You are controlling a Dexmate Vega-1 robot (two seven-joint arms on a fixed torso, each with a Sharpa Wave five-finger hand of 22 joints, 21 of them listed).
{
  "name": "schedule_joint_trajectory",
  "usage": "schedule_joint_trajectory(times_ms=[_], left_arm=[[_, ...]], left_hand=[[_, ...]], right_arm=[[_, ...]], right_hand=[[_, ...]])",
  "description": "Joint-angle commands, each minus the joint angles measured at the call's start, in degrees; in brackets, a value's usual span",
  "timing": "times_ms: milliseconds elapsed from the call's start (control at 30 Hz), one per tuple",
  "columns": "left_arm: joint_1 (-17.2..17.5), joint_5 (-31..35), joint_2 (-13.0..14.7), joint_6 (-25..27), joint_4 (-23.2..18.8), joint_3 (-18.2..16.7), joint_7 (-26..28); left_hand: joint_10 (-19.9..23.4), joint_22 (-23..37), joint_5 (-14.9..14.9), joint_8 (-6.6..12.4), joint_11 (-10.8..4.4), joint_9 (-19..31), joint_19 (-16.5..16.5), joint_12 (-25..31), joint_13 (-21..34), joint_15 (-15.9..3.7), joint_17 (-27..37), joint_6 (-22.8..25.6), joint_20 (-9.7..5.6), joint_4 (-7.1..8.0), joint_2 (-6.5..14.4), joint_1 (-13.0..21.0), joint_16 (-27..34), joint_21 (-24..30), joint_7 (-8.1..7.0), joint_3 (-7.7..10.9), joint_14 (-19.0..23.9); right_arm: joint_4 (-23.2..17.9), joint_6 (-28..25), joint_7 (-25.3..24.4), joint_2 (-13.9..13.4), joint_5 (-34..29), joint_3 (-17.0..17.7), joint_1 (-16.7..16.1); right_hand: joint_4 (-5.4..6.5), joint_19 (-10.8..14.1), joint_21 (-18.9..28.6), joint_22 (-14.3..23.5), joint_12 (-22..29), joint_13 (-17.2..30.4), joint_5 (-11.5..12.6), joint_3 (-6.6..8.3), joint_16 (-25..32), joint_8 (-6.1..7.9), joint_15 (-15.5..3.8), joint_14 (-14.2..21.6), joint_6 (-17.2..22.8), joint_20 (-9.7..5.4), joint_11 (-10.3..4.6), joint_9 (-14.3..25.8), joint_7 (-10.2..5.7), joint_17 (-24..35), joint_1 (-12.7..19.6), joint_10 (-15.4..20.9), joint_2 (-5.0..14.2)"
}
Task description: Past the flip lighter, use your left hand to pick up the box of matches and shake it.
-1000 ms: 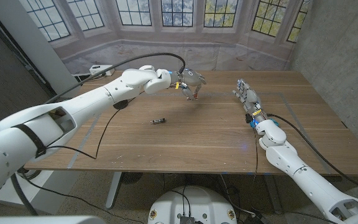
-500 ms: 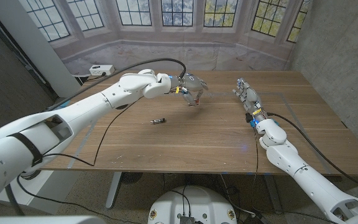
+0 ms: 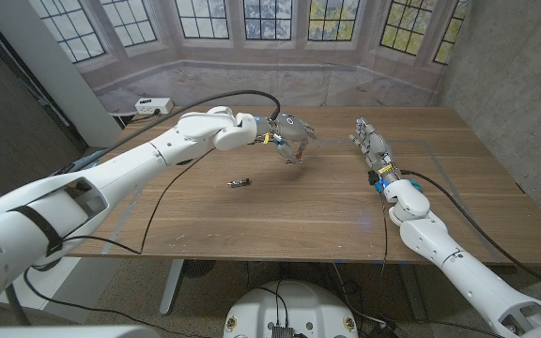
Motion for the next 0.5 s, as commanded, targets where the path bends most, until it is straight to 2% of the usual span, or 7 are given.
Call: schedule_joint_trajectory(times_ms=[33,500], left_arm=[[1.3,0.0,0.9,-1.1,-1.7,-1.5,0.3],[2.0,0.9,1.5,-1.8,-2.6,-2.4,0.0]], left_hand=[[0.3,0.3,-0.1,-0.11,0.1,0.1,-0.2,-0.1,0.2,0.06,0.3,-0.1,0.23,-0.01,0.3,-0.1,0.2,-0.1,-0.02,0.35,0.5],[0.3,0.3,-0.1,-0.2,0.07,0.0,-0.2,-0.1,0.2,0.08,0.3,-0.1,0.23,-0.01,0.3,-0.3,0.2,-0.1,-0.07,0.37,0.5]], right_arm=[[-1.4,-0.1,-1.2,0.3,-0.9,-0.5,-0.7],[-4.8,0.1,-3.4,-0.6,-1.7,0.1,-3.3]], right_hand=[[-0.04,0.5,0.0,0.3,0.2,0.2,0.0,0.45,0.4,0.06,0.03,0.4,0.5,0.29,0.09,0.2,-0.17,0.2,0.0,0.4,0.19],[0.0,0.5,0.0,0.3,0.2,0.2,0.0,0.48,0.4,0.07,-0.03,0.4,0.5,0.28,0.07,0.2,-0.17,0.2,-0.1,0.4,0.23]])
